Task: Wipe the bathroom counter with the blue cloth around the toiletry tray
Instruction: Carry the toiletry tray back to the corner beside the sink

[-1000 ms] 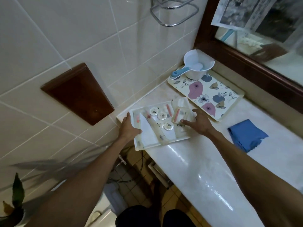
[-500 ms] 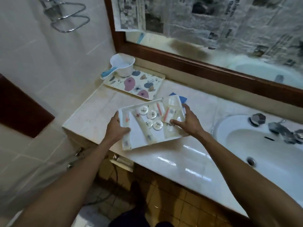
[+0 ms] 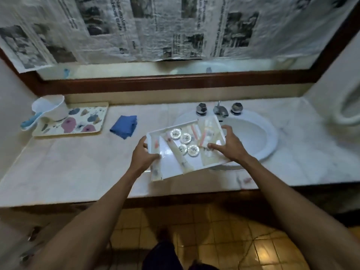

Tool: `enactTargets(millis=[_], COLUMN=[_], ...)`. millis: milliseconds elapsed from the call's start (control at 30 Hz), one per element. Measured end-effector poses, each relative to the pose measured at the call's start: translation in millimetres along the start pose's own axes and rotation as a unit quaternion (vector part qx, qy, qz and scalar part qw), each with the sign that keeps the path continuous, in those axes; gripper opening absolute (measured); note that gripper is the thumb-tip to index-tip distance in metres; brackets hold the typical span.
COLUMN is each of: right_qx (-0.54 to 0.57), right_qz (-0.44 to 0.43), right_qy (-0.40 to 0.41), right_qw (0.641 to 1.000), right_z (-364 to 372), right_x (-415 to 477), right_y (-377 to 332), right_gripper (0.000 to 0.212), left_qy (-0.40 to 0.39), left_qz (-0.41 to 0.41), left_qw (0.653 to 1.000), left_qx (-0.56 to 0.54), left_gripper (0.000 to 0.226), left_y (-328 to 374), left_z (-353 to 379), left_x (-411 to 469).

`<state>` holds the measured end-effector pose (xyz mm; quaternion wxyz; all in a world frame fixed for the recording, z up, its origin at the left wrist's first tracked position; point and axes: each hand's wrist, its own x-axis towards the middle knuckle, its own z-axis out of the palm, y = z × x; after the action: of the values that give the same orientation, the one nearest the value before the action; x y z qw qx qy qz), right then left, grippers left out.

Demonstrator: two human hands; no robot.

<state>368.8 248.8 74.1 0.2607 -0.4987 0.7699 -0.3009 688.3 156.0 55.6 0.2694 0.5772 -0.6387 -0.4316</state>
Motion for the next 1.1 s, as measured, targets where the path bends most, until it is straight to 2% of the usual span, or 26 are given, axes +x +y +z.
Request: enactTargets(millis=[333, 467, 633, 733, 933, 1100], right_qx=[0.023, 0.043, 0.05, 0.05, 0.053, 0.044], right_qz=[0.101, 0.147, 0.188, 0.208, 0.234, 0.241], right_qy=[0.125, 0.141, 0.179, 0.199, 0.223, 0.218], right_qw=[0.987, 0.978, 0.964, 0.956, 0.945, 0.945], right_z=[-104, -139, -185, -208, -247, -275], right_x=[0, 25, 63, 83, 121, 158], right_y=[98, 133, 158, 171, 205, 246], right_gripper=[0.091, 0.093, 0.098, 0.103, 0.086, 0.077], left_qy=[-0.099, -0.142, -0.172, -0.179, -0.208, -0.206], left_qz=[0.083, 0.118, 0.138, 0.156, 0.151, 0.108], left_qw=[0.991, 0.983, 0.975, 0.971, 0.965, 0.971], left_qx=[0.021, 0.014, 0.006, 0.025, 0.05, 0.058], left_gripper=[0.096, 0.084, 0.083, 0.067, 0.05, 0.042], left_y=[105, 147, 206, 233, 275, 290], left_z=[127, 178, 233, 258, 316, 373], left_x=[69, 110, 161, 190, 232, 261])
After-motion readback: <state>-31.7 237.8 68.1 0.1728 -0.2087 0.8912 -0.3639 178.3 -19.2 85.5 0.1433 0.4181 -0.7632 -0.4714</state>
